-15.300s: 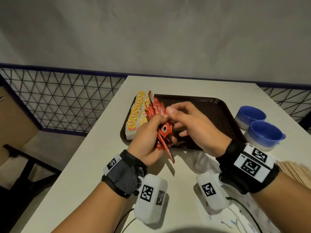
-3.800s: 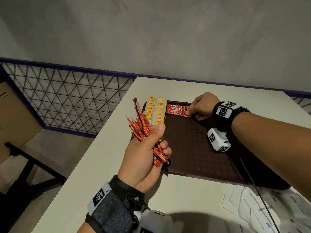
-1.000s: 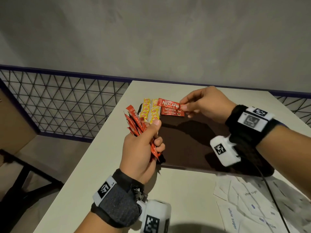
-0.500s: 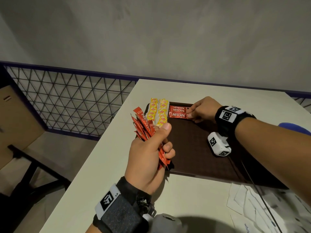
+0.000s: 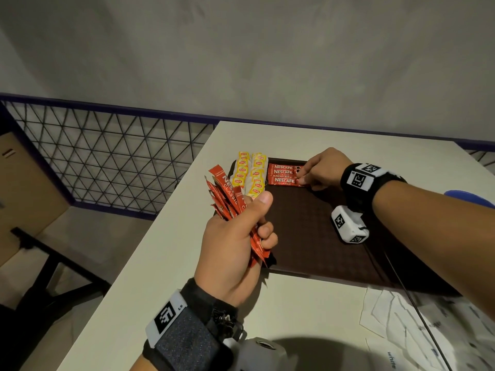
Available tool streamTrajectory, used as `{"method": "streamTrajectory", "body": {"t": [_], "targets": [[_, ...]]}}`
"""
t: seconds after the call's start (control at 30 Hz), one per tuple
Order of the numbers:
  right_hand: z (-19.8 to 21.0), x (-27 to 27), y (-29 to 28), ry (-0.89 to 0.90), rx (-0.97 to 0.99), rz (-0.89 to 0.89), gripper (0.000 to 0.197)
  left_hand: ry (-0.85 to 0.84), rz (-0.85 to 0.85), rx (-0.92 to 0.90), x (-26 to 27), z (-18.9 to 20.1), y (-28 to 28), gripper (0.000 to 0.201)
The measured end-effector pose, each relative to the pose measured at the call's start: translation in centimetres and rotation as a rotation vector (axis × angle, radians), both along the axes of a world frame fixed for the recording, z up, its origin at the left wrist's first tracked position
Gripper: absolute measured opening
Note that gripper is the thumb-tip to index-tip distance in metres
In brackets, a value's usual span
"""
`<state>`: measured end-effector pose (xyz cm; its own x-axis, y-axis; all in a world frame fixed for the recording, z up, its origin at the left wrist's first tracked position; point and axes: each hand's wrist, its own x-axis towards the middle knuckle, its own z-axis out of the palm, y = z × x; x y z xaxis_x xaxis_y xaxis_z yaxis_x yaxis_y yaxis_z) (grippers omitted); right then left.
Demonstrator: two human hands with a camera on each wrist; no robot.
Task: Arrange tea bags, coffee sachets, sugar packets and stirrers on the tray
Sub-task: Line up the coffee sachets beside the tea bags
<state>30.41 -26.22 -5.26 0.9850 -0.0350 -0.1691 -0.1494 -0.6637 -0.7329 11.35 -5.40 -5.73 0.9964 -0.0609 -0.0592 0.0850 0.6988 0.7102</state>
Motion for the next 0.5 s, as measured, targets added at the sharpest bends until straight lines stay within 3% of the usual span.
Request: {"method": "streamTrajectory", "body": {"t": [0.23,0.37,0.5], "targets": [[0.3,-0.2,0.1,0.005,0.008,-0.009,0.010,0.030,-0.026,-0.034,0.0,0.1,-0.1,0.012],[0.6,-0.7,0.0,-0.014,0.040,-0.023,0.008,0.081,-0.098,-0.145,0.0,0.2,0.2,0.027],[2.8,-2.9,0.5,-0.144,0.086,-0.029,0.004,0.111,-0.153,-0.219,-0.3,0.5,0.4,0.036]]}}
